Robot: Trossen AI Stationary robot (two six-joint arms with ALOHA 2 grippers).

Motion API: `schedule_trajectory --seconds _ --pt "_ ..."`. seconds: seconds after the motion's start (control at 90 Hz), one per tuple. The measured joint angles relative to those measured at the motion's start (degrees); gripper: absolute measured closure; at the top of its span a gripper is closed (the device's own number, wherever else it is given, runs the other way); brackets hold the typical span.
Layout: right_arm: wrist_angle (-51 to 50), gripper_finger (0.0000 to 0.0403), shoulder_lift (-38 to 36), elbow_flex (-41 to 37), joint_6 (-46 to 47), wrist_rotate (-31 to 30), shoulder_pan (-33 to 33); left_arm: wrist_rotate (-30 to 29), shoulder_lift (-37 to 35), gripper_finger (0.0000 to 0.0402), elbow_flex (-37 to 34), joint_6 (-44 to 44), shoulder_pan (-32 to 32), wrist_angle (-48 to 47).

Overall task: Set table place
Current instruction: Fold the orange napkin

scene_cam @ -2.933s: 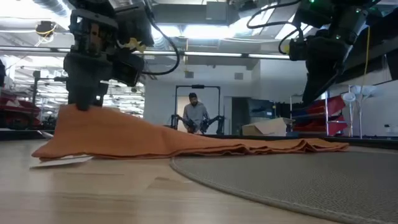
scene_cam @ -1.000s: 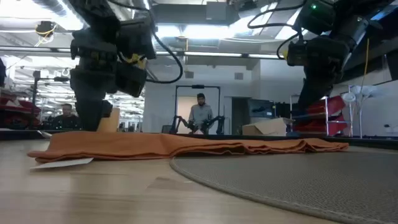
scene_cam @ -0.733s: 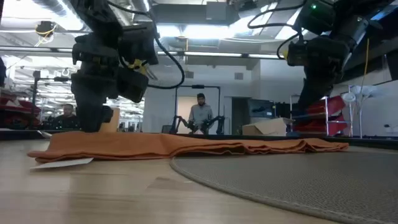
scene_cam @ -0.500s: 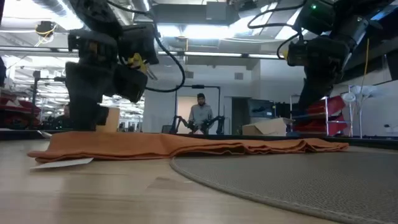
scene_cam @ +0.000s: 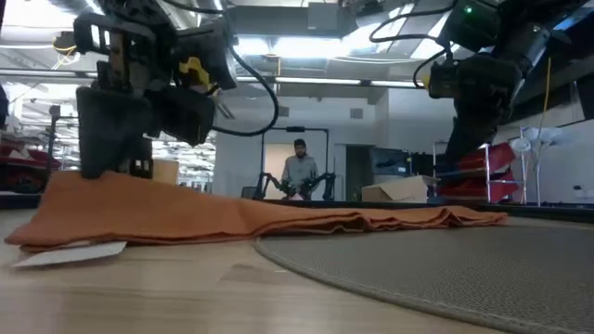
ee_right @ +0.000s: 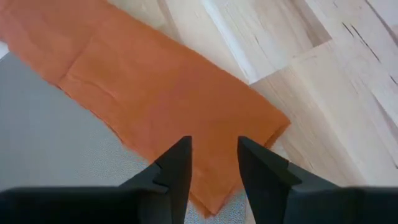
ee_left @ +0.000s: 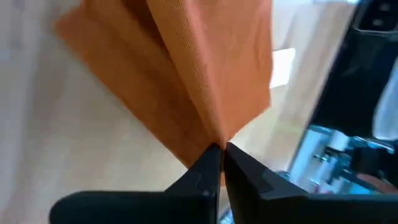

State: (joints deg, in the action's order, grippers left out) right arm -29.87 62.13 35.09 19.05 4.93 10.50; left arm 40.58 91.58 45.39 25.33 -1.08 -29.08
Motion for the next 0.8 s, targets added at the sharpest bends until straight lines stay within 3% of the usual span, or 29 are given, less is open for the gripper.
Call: schedule_trajectory --seconds 0.189,0.467,0.656,0.8 --pt "0.0 0.0288 0.0 0.0 0.0 0.0 0.0 9.6 -1.1 0.0402 0.0 4.8 0.1 4.2" --pt "0.0 0.0288 0.0 0.0 0.0 0.0 0.0 20.1 -2.5 0.0401 0.0 22.8 3.7 23.4" --pt "0.0 0.0288 0.0 0.0 0.0 0.0 0.0 21.1 -2.5 0.0401 0.1 36.0 7.3 38.8" --pt "0.1 0.0288 0.0 0.0 0.0 0.0 0.0 18.9 -2.5 0.0401 1.6 40.7 10.2 42.5"
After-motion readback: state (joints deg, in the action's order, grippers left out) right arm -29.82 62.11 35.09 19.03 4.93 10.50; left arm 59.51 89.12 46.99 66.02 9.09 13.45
